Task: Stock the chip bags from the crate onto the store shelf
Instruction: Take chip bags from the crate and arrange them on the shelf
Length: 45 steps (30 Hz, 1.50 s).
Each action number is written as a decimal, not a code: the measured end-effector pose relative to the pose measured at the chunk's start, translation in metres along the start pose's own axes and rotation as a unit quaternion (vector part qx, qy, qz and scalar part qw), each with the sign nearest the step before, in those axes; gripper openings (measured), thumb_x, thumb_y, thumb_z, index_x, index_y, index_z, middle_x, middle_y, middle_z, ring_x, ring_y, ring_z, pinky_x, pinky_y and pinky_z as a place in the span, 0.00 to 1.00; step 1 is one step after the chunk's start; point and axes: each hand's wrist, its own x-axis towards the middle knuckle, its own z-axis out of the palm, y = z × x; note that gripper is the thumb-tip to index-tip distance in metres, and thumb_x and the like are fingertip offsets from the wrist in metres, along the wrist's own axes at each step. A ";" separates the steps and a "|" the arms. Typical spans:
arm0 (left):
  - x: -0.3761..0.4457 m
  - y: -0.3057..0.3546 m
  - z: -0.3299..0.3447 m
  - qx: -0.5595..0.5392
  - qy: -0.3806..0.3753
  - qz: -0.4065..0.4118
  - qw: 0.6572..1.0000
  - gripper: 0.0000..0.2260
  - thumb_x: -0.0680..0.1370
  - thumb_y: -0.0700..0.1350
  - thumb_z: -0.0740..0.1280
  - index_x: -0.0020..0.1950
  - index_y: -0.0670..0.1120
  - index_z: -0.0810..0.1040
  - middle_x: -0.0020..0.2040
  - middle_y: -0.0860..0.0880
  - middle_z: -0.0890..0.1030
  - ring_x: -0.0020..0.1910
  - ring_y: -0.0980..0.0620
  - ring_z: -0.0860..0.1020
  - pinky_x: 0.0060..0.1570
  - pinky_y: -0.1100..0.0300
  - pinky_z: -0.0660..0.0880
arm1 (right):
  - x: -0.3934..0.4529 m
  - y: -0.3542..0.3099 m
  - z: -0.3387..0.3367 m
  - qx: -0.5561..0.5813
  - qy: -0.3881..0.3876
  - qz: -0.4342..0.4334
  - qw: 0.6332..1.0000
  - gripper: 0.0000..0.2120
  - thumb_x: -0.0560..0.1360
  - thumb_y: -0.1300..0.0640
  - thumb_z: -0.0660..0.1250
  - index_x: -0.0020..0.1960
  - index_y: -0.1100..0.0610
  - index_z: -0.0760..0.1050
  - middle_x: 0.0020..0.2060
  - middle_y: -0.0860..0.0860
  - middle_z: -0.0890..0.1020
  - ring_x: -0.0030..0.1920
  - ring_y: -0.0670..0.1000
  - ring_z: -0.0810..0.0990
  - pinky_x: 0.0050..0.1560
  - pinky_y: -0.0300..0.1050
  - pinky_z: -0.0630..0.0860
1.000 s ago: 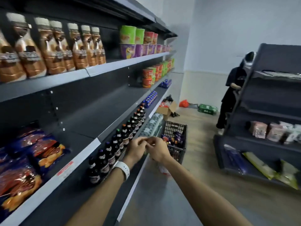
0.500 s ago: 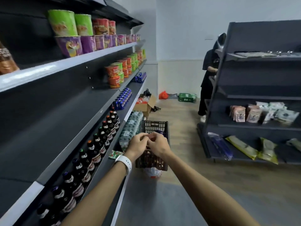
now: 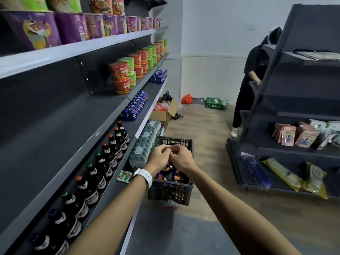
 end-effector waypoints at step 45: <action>0.475 -0.199 0.111 0.017 -0.083 -0.270 0.959 0.13 0.83 0.48 0.58 0.63 0.44 0.75 0.57 0.47 0.79 0.56 0.48 0.78 0.59 0.53 0.75 | 0.456 0.207 0.116 -0.010 -0.205 0.190 0.960 0.17 0.77 0.54 0.65 0.64 0.58 0.75 0.57 0.54 0.82 0.56 0.52 0.79 0.51 0.42 0.72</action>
